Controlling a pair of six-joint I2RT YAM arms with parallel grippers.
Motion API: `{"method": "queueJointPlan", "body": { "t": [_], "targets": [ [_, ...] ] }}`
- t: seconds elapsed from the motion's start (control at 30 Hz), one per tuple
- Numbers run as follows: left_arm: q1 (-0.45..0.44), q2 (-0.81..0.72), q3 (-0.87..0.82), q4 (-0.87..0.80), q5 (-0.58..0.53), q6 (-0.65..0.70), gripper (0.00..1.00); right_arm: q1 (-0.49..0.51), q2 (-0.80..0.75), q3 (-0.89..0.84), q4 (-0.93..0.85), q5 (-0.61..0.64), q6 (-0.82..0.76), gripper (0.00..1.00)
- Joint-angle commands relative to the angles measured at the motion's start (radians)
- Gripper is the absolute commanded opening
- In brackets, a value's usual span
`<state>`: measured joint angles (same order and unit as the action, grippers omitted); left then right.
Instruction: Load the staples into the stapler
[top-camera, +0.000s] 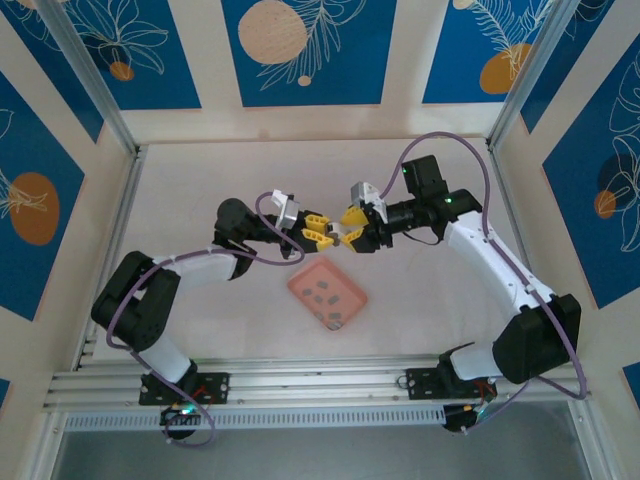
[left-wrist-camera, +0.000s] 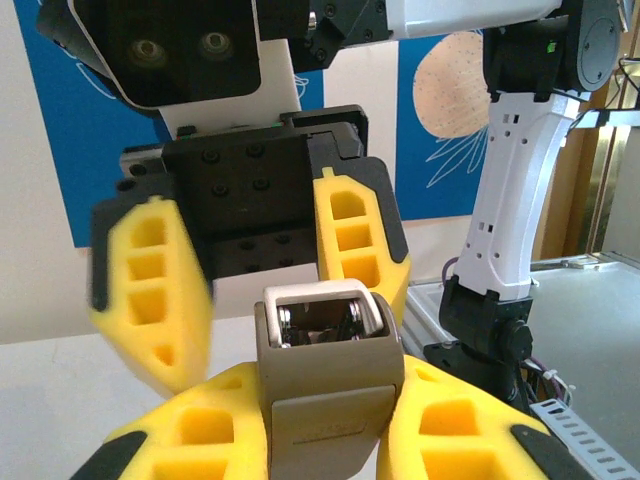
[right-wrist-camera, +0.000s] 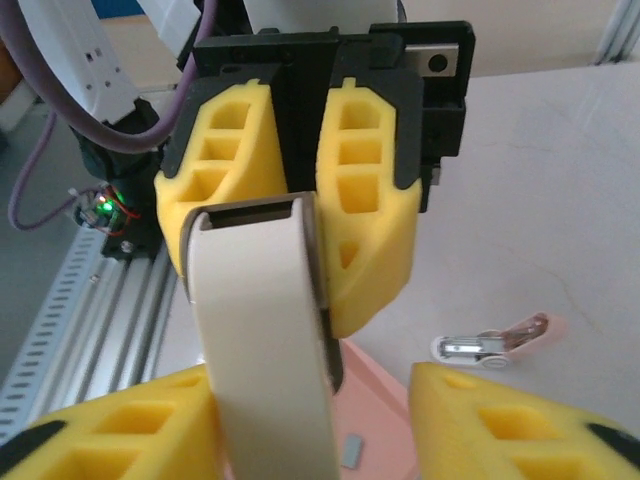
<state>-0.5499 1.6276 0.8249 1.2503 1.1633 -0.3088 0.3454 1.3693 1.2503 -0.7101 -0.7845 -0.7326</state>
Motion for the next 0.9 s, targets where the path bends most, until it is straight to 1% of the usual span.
{"method": "queueJointPlan", "body": {
  "t": [0.0,0.1,0.13,0.2,0.3,0.37,0.5,0.57,0.63,0.67,0.73,0.77,0.87],
  "targets": [
    [0.002,0.003,-0.005,0.063,0.011,-0.004,0.00,0.002,0.005,0.026,-0.036,-0.046,-0.011,0.38],
    [0.001,-0.004,-0.015,0.037,-0.026,0.010,0.00,-0.005,0.003,0.032,-0.049,-0.057,-0.017,0.24],
    [0.002,-0.007,-0.019,0.026,-0.041,0.015,0.05,-0.010,0.002,0.032,-0.051,-0.065,-0.012,0.21],
    [0.001,-0.020,-0.035,0.003,-0.094,0.026,0.19,-0.024,-0.007,0.026,-0.039,-0.082,0.009,0.18],
    [0.003,-0.055,-0.065,-0.077,-0.197,0.060,0.38,-0.057,-0.038,-0.010,0.020,-0.095,0.105,0.14],
    [0.002,-0.089,-0.084,-0.160,-0.284,0.095,0.46,-0.075,-0.067,-0.063,0.102,-0.066,0.228,0.10],
    [0.000,-0.158,-0.111,-0.360,-0.485,0.145,0.55,-0.073,-0.110,-0.165,0.241,0.053,0.505,0.09],
    [-0.005,-0.196,-0.108,-0.512,-0.626,0.164,0.57,-0.070,-0.120,-0.205,0.300,0.098,0.676,0.08],
    [-0.015,-0.224,-0.085,-0.686,-0.765,0.177,0.61,-0.059,-0.121,-0.231,0.342,0.129,0.826,0.06],
    [-0.019,-0.230,-0.068,-0.775,-0.797,0.196,0.63,-0.048,-0.118,-0.238,0.347,0.174,0.895,0.05],
    [-0.027,-0.238,-0.052,-0.870,-0.827,0.212,0.66,-0.034,-0.108,-0.241,0.337,0.235,1.003,0.02],
    [-0.031,-0.238,-0.054,-0.880,-0.820,0.211,0.66,-0.031,-0.099,-0.238,0.330,0.249,1.048,0.00],
    [-0.038,-0.236,-0.086,-0.832,-0.761,0.207,0.67,-0.031,-0.076,-0.223,0.286,0.320,1.181,0.00]
  ]
}}
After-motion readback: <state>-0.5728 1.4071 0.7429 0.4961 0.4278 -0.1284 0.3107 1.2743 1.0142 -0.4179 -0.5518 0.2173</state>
